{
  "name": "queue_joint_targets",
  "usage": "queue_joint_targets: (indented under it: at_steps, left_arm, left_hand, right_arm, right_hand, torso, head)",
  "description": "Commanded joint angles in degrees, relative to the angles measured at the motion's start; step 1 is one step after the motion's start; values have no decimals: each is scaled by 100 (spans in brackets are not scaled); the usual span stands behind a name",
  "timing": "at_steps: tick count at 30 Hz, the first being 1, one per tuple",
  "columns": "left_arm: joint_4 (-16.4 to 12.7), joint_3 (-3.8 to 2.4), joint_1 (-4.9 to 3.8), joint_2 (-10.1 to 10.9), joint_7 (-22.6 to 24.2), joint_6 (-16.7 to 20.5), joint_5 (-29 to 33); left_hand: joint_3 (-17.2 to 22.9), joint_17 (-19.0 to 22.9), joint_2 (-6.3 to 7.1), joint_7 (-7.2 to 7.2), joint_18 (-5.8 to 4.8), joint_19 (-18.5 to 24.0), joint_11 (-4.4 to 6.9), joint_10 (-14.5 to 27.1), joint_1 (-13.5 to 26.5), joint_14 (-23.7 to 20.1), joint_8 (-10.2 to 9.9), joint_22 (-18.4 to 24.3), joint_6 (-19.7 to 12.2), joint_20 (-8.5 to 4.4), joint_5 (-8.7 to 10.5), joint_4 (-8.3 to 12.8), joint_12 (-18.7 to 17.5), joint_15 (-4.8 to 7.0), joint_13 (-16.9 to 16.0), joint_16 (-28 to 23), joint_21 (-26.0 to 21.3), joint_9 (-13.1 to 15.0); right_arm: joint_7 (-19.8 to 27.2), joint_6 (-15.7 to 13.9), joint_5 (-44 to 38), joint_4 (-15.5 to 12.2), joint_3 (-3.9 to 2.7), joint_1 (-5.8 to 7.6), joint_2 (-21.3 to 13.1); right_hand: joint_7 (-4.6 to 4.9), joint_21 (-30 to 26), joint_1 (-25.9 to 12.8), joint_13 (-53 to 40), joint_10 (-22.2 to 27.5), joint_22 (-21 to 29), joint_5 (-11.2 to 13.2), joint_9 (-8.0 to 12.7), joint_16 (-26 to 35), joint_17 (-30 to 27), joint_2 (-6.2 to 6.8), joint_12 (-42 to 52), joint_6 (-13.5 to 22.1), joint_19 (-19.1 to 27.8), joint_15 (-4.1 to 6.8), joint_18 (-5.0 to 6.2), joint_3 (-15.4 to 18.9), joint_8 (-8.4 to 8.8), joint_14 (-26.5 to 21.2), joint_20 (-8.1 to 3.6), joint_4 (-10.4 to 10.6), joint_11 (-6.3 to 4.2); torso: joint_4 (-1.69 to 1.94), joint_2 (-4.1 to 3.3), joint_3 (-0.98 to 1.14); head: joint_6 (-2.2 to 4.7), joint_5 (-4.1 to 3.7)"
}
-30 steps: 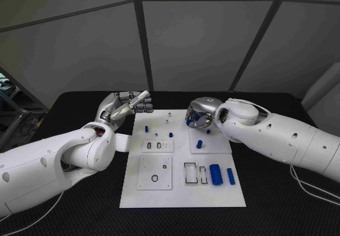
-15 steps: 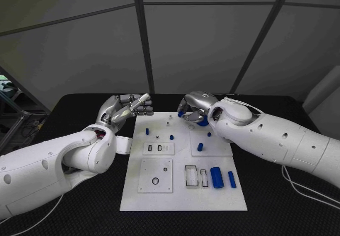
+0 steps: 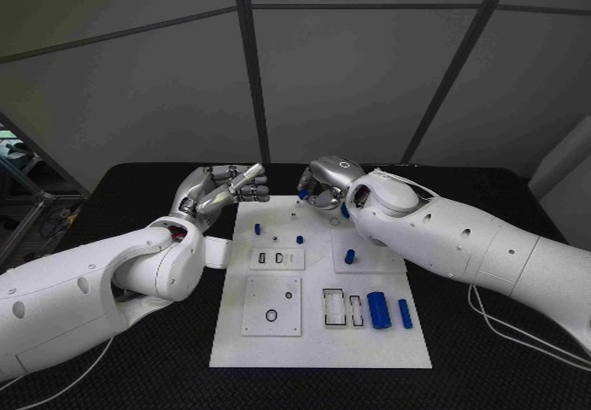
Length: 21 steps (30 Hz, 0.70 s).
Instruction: Assemble the parts on the task board
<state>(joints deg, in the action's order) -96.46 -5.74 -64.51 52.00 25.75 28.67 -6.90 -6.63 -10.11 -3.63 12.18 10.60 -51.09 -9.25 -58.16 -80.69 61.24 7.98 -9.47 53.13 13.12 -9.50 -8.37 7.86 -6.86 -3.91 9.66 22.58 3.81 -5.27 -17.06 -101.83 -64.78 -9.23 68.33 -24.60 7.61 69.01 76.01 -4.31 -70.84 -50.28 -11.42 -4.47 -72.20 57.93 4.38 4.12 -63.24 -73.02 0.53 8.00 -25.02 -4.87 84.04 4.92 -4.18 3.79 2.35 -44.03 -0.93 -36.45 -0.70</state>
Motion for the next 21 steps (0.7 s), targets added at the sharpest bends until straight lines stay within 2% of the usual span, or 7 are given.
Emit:
queue_joint_targets:
  at_steps: [1, 14, 21]
  left_arm:
    - [-17, -4, -14, 2, 9, -75, -44]
    - [-51, -6, -26, 12, 9, -68, -44]
    - [-52, -6, -29, 4, 9, -68, -44]
  left_hand:
    - [-26, -7, -2, 29, -19, -20, -42, -2, -41, -20, -23, 5, 11, 10, 8, 14, -40, -26, 9, -21, 4, -7]
    - [-26, -7, -2, 29, -19, -20, -42, -2, -41, -20, -23, 5, 11, 10, 8, 14, -40, -26, 9, -21, 4, -7]
    - [-29, -9, -2, 32, -20, -18, -44, 1, -39, -23, -28, 7, 10, 11, 8, 14, -47, -28, 9, -29, 2, -7]
  right_arm:
    - [-40, 65, -46, 95, -4, 19, 63]
    - [-64, 262, -48, 317, -2, 22, 221]
    - [-52, 313, -48, 400, -1, 22, 289]
  right_hand:
    - [5, 37, 0, 5, -15, -6, -28, -6, -32, 5, 17, -25, -30, -34, 41, -91, -15, -33, 155, 17, 7, 5]
    - [10, 42, -18, 8, -8, -8, -16, -3, -38, 6, 29, -32, -23, -28, 34, -92, -16, -23, 154, 22, 23, 10]
    - [11, 42, -23, 9, -5, -6, -13, -2, -43, 10, 34, -34, -19, -25, 32, -91, -16, -19, 154, 24, 27, 12]
  torso:
    - [-6, -11, -2]
    - [5, -40, -8]
    - [0, -35, -5]
  head:
    - [-11, 7]
    - [-28, 24]
    - [-42, 33]
